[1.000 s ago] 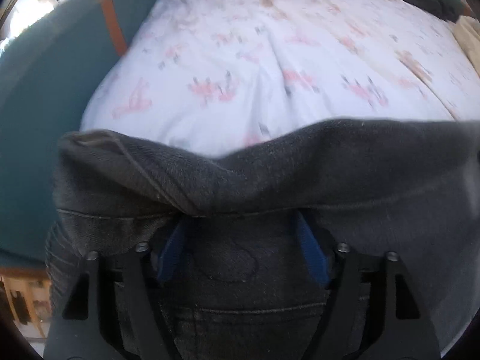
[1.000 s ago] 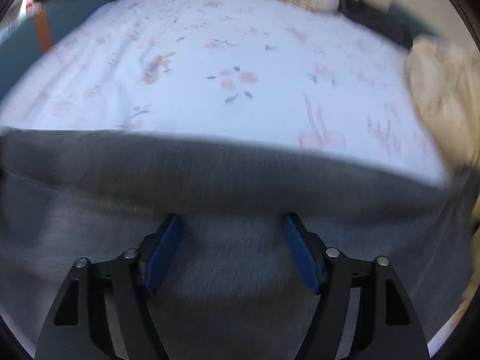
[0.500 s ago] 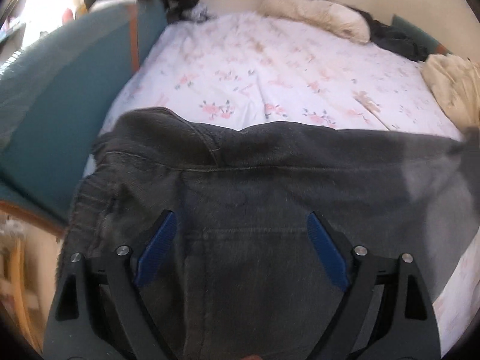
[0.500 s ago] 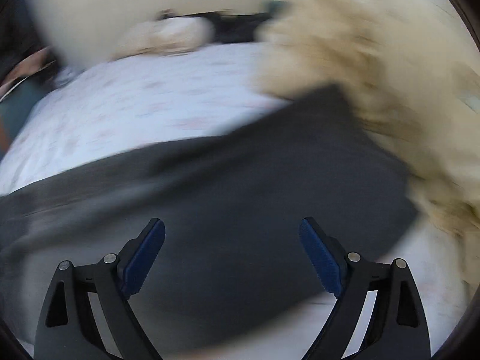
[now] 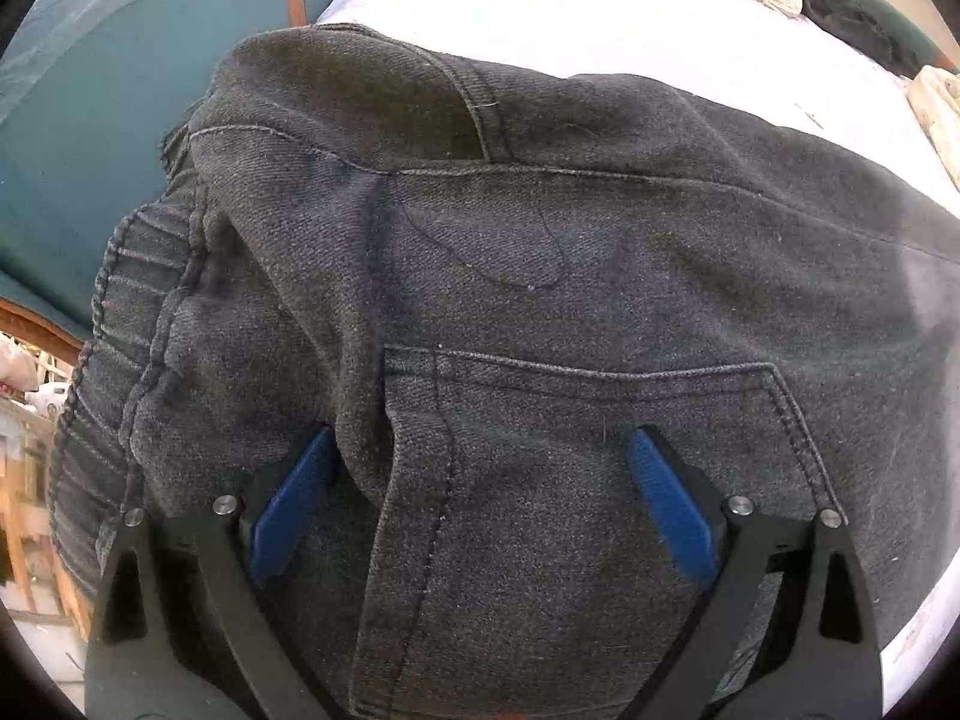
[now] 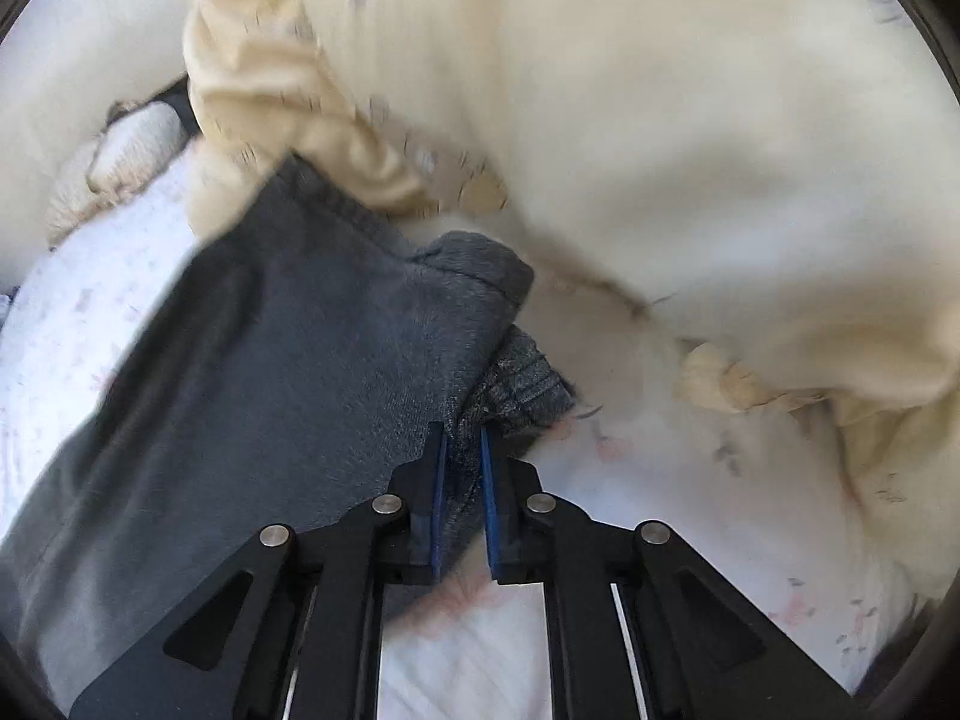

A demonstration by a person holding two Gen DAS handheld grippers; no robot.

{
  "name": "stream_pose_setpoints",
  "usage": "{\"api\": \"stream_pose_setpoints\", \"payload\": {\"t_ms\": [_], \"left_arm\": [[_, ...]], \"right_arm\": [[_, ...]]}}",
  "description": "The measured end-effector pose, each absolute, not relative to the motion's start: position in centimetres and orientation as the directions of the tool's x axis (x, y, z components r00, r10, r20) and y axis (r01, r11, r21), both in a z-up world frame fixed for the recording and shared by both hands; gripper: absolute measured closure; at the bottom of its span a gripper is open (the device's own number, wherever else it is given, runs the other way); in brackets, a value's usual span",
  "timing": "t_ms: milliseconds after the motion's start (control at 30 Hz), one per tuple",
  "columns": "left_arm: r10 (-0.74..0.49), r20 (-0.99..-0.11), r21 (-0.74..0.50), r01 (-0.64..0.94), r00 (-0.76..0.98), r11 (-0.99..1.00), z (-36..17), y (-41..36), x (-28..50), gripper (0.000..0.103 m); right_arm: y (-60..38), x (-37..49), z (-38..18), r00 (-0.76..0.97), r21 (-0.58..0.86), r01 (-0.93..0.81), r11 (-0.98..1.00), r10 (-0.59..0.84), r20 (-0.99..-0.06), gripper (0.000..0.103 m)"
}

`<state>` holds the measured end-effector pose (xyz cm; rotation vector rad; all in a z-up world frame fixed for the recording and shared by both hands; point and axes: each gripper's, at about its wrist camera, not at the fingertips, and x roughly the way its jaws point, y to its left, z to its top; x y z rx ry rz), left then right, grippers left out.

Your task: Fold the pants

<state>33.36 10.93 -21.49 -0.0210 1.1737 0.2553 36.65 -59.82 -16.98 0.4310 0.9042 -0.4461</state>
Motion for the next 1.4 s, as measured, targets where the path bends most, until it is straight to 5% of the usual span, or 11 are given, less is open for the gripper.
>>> {"api": "stream_pose_setpoints", "payload": {"t_ms": [233,367,467,533,700,1133,1200,1267,1300,1367,1400], "left_arm": [[0.171,-0.924,0.105,-0.202,0.343,0.974,-21.2,11.3,33.0,0.006],[0.105,-0.914,0.014,-0.228,0.391,0.974,-18.3,12.4,29.4,0.007],[0.0,-0.871,-0.152,-0.27,0.492,0.951,-15.5,14.6,24.8,0.007],[0.012,-0.848,-0.214,-0.363,0.529,0.907,-15.0,17.2,21.7,0.007],[0.045,-0.828,-0.386,-0.627,0.559,0.676,-17.2,22.9,14.9,0.007],[0.088,-0.756,-0.512,-0.67,0.649,0.538,-21.6,24.9,20.5,0.01],[0.112,-0.74,-0.511,-0.662,0.663,0.548,-20.9,24.8,21.0,0.053],[0.101,-0.732,-0.484,-0.619,0.674,0.619,-19.7,24.0,21.8,0.071],[0.1,-0.73,-0.471,-0.604,0.676,0.643,-19.4,23.8,21.9,0.079],[0.101,-0.725,-0.459,-0.587,0.681,0.667,-18.4,23.7,21.7,0.084],[0.094,-0.718,-0.471,-0.58,0.69,0.664,-18.1,23.7,21.4,0.085]], "right_arm": [[-60.1,37.6,-21.0,0.387,0.103,0.568,0.817,-0.154,-0.909,0.086],[-60.2,36.1,-19.9,0.437,0.169,0.6,0.782,-0.144,-0.888,0.043],[-60.9,33.5,-20.5,0.561,0.48,0.586,0.652,0.101,-0.822,0.022],[-60.9,33.7,-21.9,0.607,0.658,0.539,0.526,0.299,-0.736,0.023],[-60.7,32.4,-23.1,0.65,0.704,0.504,0.5,0.317,-0.69,0.022],[-60.9,33.2,-23.7,0.735,0.776,0.435,0.457,0.317,-0.599,0.022],[-60.6,34.4,-23.7,0.732,0.763,0.424,0.488,0.311,-0.606,0.022],[-59.9,36.1,-23.4,0.708,0.723,0.431,0.541,0.295,-0.642,0.022],[-59.7,36.7,-22.9,0.712,0.709,0.422,0.566,0.277,-0.645,0.025],[-59.7,37.4,-22.3,0.697,0.662,0.445,0.604,0.231,-0.679,0.082],[-59.9,37.4,-22.1,0.694,0.65,0.465,0.602,0.208,-0.689,0.091]]}}
